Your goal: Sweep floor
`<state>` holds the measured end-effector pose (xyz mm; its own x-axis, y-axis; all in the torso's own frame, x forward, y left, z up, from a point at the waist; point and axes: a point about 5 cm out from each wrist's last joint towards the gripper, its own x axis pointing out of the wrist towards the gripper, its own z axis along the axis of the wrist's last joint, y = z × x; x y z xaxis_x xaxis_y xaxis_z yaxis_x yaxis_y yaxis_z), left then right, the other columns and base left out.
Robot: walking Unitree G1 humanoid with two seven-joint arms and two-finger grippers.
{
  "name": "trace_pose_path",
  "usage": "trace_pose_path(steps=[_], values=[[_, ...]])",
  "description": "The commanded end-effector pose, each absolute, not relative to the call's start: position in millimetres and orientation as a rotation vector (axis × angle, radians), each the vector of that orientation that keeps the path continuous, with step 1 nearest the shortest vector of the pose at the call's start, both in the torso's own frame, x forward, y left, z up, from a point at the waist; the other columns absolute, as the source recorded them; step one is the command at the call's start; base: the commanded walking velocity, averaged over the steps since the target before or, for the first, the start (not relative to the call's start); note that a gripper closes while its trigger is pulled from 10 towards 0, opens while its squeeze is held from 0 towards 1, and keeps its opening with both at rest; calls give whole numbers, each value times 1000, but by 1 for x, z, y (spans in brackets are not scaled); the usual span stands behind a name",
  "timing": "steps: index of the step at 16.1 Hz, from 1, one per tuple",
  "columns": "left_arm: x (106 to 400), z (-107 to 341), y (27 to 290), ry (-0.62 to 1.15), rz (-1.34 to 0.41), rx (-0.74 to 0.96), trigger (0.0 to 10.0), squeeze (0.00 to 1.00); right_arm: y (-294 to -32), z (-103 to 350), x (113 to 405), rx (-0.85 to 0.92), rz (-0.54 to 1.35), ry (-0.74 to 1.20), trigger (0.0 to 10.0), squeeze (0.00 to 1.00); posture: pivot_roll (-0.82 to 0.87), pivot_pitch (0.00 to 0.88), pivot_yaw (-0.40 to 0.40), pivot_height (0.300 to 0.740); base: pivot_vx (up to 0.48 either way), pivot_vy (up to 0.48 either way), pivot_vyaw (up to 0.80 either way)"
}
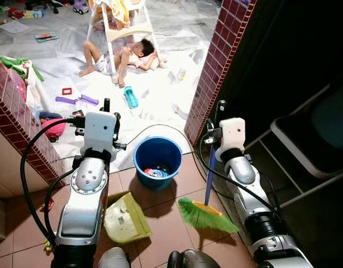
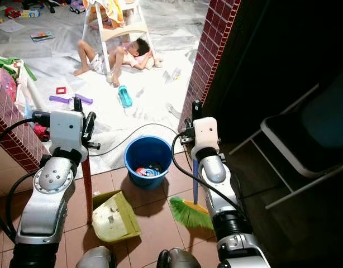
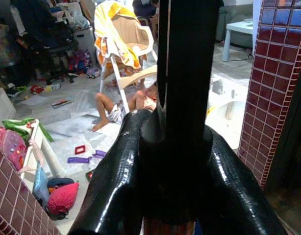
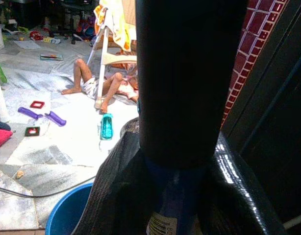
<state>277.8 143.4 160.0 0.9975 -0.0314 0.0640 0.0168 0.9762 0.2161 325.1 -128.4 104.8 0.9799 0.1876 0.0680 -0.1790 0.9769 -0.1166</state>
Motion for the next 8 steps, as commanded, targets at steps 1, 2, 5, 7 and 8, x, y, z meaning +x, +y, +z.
trace_pose_path(steps=[1, 2, 5, 7, 8], values=[[278, 178, 137, -149, -46, 210, 10000, 0, -132, 106, 327, -96, 166, -73, 10000, 0, 30, 60, -77, 740, -259, 0, 0], [278, 178, 137, -149, -47, 208, 10000, 0, -132, 107, 327, -95, 167, -73, 10000, 0, 30, 60, -77, 740, -277, 0, 0], [278, 177, 135, -148, -55, 205, 10000, 0, -132, 107, 327, -93, 171, -73, 10000, 0, 30, 58, -80, 740, -294, 0, 0], [278, 178, 134, -151, -61, 204, 10000, 0, -130, 108, 328, -97, 176, -76, 10000, 0, 30, 58, -80, 740, -302, 0, 0], [279, 177, 134, -151, -62, 204, 10000, 0, -131, 108, 328, -98, 177, -77, 10000, 0, 29, 55, -81, 740, -304, 0, 0]])
